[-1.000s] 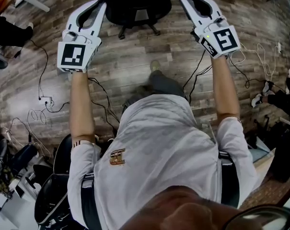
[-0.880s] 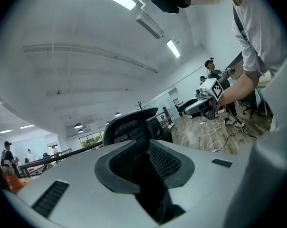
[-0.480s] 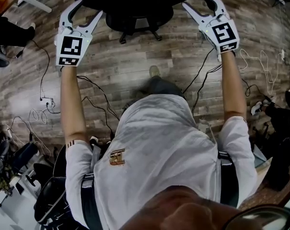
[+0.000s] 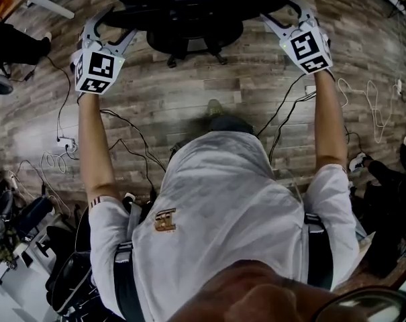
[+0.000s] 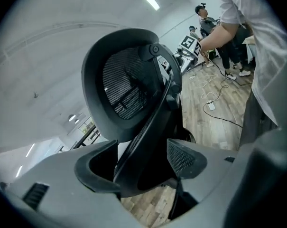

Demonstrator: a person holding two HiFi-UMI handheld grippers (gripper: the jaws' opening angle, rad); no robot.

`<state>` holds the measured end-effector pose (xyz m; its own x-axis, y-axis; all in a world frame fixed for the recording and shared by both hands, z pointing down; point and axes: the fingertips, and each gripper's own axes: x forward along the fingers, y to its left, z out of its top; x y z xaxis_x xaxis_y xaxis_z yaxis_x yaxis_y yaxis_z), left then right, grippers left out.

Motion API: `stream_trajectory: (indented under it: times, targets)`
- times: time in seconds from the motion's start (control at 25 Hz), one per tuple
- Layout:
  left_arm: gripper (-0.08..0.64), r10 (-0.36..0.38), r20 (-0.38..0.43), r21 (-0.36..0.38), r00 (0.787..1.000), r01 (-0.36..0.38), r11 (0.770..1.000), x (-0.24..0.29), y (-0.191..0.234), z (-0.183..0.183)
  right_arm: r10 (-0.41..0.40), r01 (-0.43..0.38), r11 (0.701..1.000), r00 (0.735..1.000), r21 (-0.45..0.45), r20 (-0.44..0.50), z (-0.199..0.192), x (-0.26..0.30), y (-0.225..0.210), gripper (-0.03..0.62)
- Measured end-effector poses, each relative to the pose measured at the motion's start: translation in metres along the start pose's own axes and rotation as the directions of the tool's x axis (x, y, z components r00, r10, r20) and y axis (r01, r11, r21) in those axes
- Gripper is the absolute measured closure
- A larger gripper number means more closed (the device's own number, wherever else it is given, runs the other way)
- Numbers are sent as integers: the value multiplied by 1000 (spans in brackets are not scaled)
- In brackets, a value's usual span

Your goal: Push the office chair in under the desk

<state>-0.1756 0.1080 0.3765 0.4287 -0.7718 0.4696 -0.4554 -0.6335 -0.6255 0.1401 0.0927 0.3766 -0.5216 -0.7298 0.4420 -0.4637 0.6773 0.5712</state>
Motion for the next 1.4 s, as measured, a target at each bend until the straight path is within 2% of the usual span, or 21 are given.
stream_trajectory:
  times: [0.12, 0.32, 0.68, 0.84, 1.32, 1.4]
  targets:
    - [236, -29, -25, 11, 999, 29, 1000, 14, -2, -1, 39, -39, 999, 999, -32, -20, -12, 8, -7, 345]
    - [236, -11, -43, 28, 999, 13, 1000, 24, -2, -3, 72, -76, 989, 997, -129, -29, -22, 21, -8, 345]
    - [239, 26, -146, 148, 989, -4, 989, 49, 15, -24, 124, -126, 971, 992, -204, -23, -30, 47, -15, 347]
    - [293, 39, -150, 204, 988, -8, 979, 53, 23, -24, 121, -124, 956, 992, -266, -25, -27, 53, -20, 348]
    - [281, -54, -132, 221, 990, 83, 972, 70, 32, -31, 153, -185, 926, 981, -329, -120, -37, 81, -22, 413]
    - [308, -82, -144, 227, 986, 114, 967, 81, 31, -38, 157, -192, 926, 979, -325, -133, -40, 89, -21, 425]
